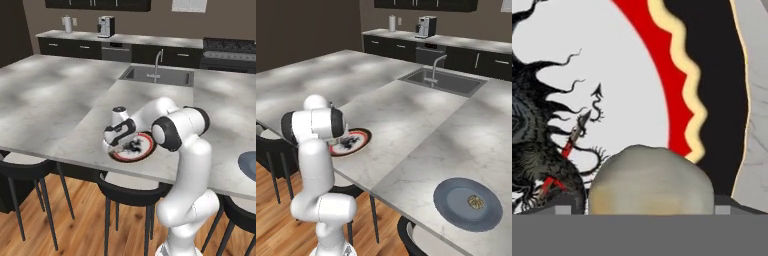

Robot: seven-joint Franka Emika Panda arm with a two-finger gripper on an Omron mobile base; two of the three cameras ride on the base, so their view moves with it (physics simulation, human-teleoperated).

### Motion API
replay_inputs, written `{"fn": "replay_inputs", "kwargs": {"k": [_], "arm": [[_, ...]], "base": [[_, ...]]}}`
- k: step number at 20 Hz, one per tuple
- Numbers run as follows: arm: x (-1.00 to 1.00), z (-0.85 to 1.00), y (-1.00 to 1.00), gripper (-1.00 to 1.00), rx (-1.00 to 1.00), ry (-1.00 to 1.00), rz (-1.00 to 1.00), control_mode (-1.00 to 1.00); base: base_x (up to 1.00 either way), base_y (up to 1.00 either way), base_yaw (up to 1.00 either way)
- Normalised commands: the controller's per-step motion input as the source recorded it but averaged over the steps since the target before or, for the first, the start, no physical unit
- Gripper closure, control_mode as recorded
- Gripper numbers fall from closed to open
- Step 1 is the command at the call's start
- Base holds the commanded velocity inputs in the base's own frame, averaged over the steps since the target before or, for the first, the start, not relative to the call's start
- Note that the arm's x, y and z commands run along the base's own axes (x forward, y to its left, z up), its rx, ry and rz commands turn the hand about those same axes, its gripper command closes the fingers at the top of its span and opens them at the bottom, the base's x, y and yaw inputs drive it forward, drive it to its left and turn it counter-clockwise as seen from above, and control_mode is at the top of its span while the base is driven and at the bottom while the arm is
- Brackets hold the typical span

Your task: Place two dumplings into each of the tupperware containers and then place the containers in the fridge.

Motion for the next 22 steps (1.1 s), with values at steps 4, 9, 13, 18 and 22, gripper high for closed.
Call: {"fn": "replay_inputs", "kwargs": {"k": [4, 9, 13, 18, 22], "arm": [[-0.08, -0.51, -0.33, 1.0, -0.03, 0.15, -0.1, -1.0], [-0.38, -0.28, -0.92, 1.0, 0.01, 0.1, -0.28, -1.0], [-0.76, 0.02, -0.83, 1.0, 0.06, -0.05, -0.33, -1.0], [-0.62, 0.73, -0.27, 1.0, 0.02, -0.28, -0.24, -1.0], [-0.94, 0.94, -0.38, 1.0, 0.0, -0.55, -0.12, -1.0]], "base": [[0.0, 0.0, 0.0], [0.0, 0.0, 0.0], [0.0, 0.0, 0.0], [0.0, 0.0, 0.0], [0.0, 0.0, 0.0]]}}
